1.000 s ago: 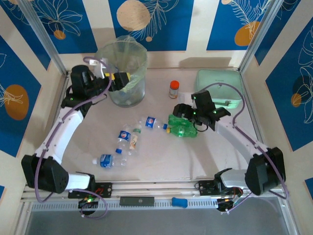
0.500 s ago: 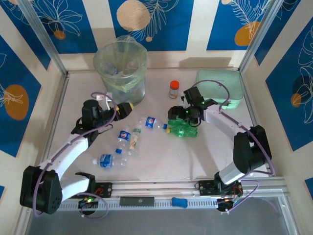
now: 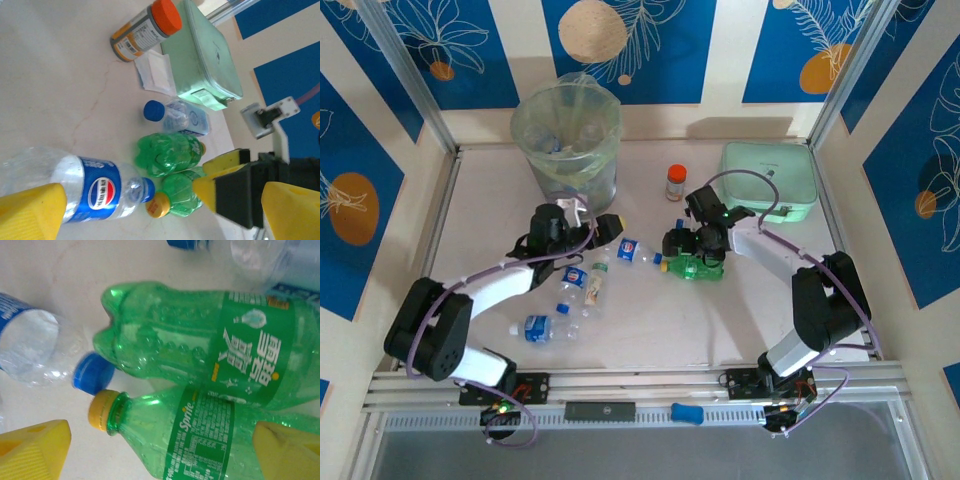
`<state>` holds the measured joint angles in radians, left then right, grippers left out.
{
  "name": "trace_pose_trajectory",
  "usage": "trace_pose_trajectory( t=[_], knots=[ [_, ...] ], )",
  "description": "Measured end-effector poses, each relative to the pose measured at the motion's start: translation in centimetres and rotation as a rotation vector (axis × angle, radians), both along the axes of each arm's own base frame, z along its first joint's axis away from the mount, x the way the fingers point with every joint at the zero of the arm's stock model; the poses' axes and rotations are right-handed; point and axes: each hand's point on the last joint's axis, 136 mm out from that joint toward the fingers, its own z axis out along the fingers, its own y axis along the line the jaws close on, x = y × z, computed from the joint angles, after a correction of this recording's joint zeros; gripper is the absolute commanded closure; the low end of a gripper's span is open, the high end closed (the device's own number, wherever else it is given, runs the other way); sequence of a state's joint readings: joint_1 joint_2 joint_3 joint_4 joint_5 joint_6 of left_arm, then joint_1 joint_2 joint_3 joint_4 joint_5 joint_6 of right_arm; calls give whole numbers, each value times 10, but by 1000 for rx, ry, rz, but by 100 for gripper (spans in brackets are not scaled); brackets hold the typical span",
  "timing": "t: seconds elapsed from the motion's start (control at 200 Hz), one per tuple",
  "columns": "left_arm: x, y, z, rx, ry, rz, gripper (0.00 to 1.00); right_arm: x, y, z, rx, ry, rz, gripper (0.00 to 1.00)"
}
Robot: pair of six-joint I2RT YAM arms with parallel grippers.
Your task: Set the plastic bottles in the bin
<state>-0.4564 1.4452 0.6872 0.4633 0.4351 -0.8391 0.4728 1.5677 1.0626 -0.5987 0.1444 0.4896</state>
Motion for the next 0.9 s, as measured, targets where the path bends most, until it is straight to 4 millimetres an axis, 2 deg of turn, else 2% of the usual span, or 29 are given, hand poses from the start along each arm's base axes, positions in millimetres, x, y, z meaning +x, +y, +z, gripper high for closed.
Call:
trace_pose_trajectory(
  t=[0.175, 0.295, 0.5, 0.62, 0.9],
  knots=[
    [3, -13, -9, -31, 37, -21, 1, -16, 1, -14, -22, 41, 8, 6],
    [3, -19, -14, -35, 57, -38, 1, -28, 10, -17, -28, 61, 33, 6],
    [3, -23, -9, -37, 48, -49, 1, -47, 28, -20, -56, 76, 95, 6],
    [3, -23, -8, -36, 48, -50, 1, -56, 32, -32, -96, 110, 119, 11],
    [-2, -19, -8, -7, 44, -51, 1, -60, 39, -50, -189, 150, 168, 22]
  ],
)
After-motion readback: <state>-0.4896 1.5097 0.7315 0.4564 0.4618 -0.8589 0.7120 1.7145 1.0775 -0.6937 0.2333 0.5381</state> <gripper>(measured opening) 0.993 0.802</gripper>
